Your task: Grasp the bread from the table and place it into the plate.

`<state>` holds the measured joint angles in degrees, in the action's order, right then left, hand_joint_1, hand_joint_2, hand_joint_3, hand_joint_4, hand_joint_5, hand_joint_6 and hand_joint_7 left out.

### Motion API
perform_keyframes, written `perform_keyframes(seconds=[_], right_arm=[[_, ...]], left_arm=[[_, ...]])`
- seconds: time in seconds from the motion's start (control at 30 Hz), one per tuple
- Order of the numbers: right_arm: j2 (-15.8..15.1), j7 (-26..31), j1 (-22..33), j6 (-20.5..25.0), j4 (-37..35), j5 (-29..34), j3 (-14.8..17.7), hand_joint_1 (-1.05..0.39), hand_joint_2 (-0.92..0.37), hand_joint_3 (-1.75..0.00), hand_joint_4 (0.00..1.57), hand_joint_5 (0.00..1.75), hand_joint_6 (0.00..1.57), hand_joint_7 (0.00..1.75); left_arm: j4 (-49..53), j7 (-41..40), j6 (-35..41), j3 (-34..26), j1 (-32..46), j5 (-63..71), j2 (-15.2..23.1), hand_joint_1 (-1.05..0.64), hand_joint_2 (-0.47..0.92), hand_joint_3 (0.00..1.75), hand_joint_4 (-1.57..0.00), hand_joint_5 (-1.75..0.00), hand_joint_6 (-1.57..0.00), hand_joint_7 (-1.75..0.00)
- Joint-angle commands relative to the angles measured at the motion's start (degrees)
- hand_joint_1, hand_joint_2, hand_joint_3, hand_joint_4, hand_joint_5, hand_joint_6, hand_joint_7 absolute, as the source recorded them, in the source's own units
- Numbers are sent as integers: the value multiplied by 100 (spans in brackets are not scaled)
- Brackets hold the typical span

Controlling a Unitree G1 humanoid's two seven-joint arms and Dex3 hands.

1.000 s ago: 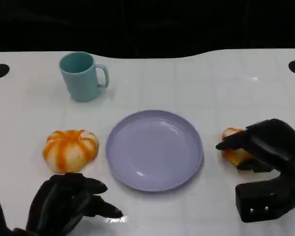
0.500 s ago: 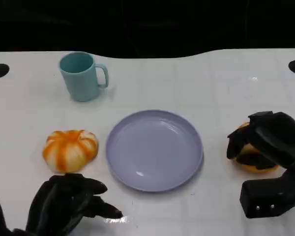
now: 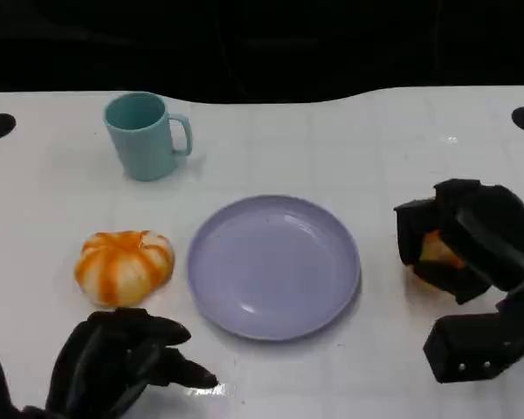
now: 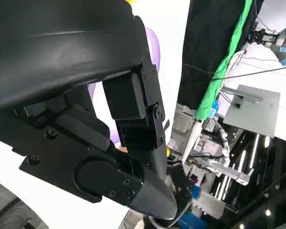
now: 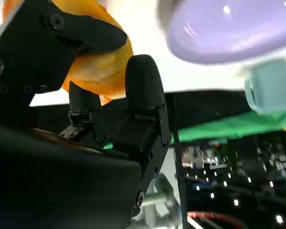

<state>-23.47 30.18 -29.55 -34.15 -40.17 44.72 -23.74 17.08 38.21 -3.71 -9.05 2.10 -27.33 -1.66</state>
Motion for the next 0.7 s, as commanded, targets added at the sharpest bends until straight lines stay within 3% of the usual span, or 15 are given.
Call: perform_keyframes(seconds=[0.03,0.3,0.7], right_arm=[[86,-50,-12,-150,335,-301,188,7,-13,-147,105,175,94,149],[285,-335,78,-445,837,-597,274,8,-6,-164,107,175,88,164],[1018,-1029,-75,-489,1329,-802,193,-6,-11,-157,108,175,82,175]], left_arm=[[-7,-66,-31,-20,7,19,49,-98,82,0,-157,-20,-154,0],[-4,-70,-44,-6,3,30,38,-97,82,0,-157,-19,-154,0],[81,-33,-74,-21,-34,-23,7,-95,80,0,-157,-19,-153,0]])
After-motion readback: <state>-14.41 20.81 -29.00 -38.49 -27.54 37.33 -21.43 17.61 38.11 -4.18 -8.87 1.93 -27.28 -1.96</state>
